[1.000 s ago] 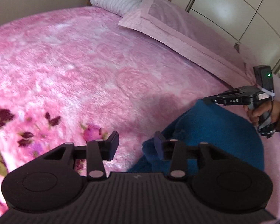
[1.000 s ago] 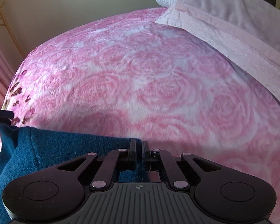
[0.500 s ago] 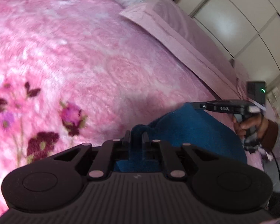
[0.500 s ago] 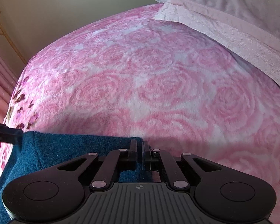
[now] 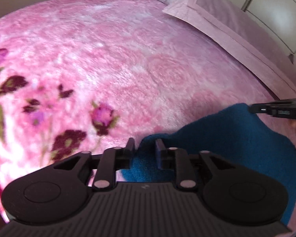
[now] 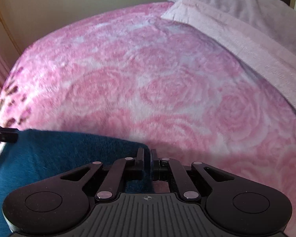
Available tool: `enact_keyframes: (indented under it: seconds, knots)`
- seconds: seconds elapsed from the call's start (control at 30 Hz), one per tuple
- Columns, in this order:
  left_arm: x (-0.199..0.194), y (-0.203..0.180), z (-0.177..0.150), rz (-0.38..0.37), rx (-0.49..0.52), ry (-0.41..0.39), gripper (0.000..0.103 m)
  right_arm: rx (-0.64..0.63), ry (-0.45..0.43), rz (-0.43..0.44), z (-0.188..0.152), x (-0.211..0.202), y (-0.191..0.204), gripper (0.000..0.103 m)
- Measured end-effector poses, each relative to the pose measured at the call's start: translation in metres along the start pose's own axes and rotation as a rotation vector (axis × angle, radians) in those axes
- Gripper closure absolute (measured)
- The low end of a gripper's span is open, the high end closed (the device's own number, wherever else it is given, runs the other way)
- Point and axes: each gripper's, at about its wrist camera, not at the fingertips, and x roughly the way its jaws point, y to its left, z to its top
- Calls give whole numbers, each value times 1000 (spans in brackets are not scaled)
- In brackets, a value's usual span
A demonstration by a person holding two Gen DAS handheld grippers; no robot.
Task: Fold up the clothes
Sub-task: 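Grasp the teal sweater bundle's edges with both grippers, then open both grippers and release the sweater bundle onto the bed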
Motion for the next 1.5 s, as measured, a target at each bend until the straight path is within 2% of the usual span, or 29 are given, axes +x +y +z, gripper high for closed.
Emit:
enact_keyframes:
  seconds: [0.03,0.07,0.1,0.13,0.2,0.27,0.3,0.33,0.37,0.47,0.57,0.6,0.73,0.87,1.03,1.13,1.23,1.37,1.43,1.5]
  knots:
    - [-9,-3,-2,31,-6,-5,72,6,-12,-14,-1,-12,-1,85]
    - [-19,-7,-4,59,-12,-10,72,19,-36,-35,-6,-28,-2,68]
    - [-31,-11,-8,81,-19,-14,72,31,-60,-57,-10,-43,-2,59]
    - [-45,-17,-13,91,-27,-22,73,47,-84,-75,-16,-59,-3,54]
    - [-76,-32,-27,27,-36,-35,76,85,-122,-100,-35,-93,-1,54]
    - [-100,-54,-41,-53,-22,-34,93,106,-136,-98,-59,-124,11,55]
    - [-107,-68,-48,-90,-6,-37,95,114,-141,-75,-72,-136,21,56]
    - [-113,-82,-53,-124,11,-42,95,122,-147,-51,-85,-147,31,66]
    - [-115,-96,-58,-152,29,-52,95,121,-149,-36,-95,-152,40,70]
    - [-103,-131,-70,-185,86,-61,95,75,-135,-39,-112,-135,60,70]
    - [-64,-151,-90,-119,172,8,93,29,-120,-41,-129,-117,80,70]
    - [-54,-149,-97,-117,156,25,91,13,-116,-42,-134,-111,87,70]
    - [-48,-144,-109,-116,78,-9,90,-16,-103,-33,-150,-96,103,70]
    - [-61,-161,-108,-52,125,-30,91,-21,-58,-9,-138,-99,99,70]
    - [-82,-160,-111,-25,92,-55,92,-5,-135,-21,-139,-130,97,70]
    - [-64,-161,-119,17,108,-32,91,-5,-94,-22,-150,-113,97,70]
    - [-57,-168,-118,78,125,-60,91,-28,-99,-27,-158,-93,97,70]
    - [-78,-174,-106,130,33,-9,91,60,-40,26,-142,-102,83,69]
    - [-93,-177,-103,175,2,15,90,102,-37,35,-140,-118,79,69]
    - [-109,-179,-104,209,-32,48,81,149,-44,20,-140,-135,76,65]
